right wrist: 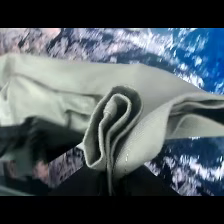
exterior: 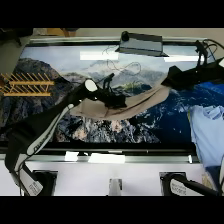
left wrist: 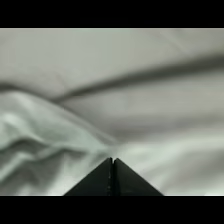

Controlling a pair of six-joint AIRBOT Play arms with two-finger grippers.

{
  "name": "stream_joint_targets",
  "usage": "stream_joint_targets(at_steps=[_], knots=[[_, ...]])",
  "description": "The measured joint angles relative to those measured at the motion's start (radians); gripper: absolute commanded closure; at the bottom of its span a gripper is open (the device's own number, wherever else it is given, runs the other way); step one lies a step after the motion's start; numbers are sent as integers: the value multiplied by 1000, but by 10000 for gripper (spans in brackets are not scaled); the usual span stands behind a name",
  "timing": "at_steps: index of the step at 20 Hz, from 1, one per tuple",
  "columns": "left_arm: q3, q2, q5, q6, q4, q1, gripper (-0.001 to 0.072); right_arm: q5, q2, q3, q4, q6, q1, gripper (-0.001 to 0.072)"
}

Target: Fold the shirts.

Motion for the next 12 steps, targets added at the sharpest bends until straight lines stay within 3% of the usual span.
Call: stream_joint_targets(at_steps=[5,8,12], knots=[[0,-105,96,-43,-151,-126,676,81,109,0,6,44,0,670],[0,-125,109,1,-211,-169,679,82,132,-2,42,51,5,670],[1,-34,80,28,-72,-114,678,23,118,-24,54,54,95,669]])
